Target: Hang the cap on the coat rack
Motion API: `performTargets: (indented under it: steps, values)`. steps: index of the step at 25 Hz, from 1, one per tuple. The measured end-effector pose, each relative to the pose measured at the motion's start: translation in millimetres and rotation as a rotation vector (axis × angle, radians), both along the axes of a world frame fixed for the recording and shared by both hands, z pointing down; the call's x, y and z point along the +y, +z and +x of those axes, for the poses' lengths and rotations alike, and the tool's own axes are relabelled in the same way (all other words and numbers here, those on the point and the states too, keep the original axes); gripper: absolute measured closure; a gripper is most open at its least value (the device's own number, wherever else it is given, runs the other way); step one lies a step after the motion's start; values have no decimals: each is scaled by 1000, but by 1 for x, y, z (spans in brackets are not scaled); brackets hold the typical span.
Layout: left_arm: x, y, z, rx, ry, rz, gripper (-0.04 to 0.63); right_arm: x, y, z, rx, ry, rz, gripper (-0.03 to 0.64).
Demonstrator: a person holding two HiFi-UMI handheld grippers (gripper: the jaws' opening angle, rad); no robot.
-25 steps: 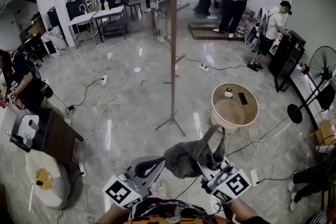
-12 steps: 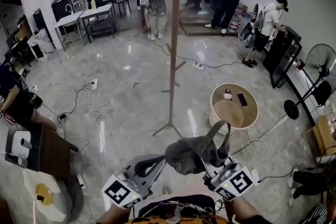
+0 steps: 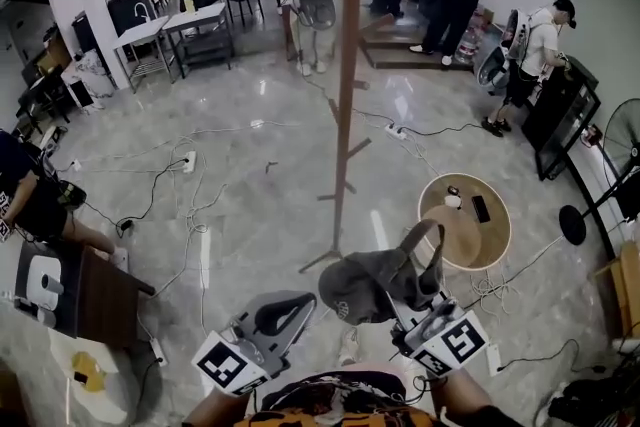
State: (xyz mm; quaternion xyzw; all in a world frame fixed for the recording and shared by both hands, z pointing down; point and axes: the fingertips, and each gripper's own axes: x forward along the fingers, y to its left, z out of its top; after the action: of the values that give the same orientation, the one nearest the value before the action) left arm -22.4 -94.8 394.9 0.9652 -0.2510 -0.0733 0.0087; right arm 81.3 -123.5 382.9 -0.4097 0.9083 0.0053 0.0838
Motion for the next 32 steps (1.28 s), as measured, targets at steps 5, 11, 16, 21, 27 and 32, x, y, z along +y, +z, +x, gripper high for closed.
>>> performTargets:
  steps: [5, 11, 16, 21, 27, 32]
  values:
    - [-76, -3, 17, -24, -44, 15, 574, -74, 0, 6, -13, -81, 10, 598]
    - [-130, -8, 28, -19, -112, 32, 574, -131, -2, 10, 5, -157, 15, 597]
    - [-156, -7, 21, -16, -127, 10, 574, -162, -5, 3, 11, -171, 6, 597]
    - [-174, -5, 23, -10, -100, -2, 574, -180, -5, 2, 12, -159, 2, 597]
    - [-188, -6, 10, -1, -92, -1, 574, -204, -10, -3, 27, -140, 16, 597]
    - [-194, 0, -4, -13, -111, -19, 574, -229, -13, -7, 29, -144, 18, 597]
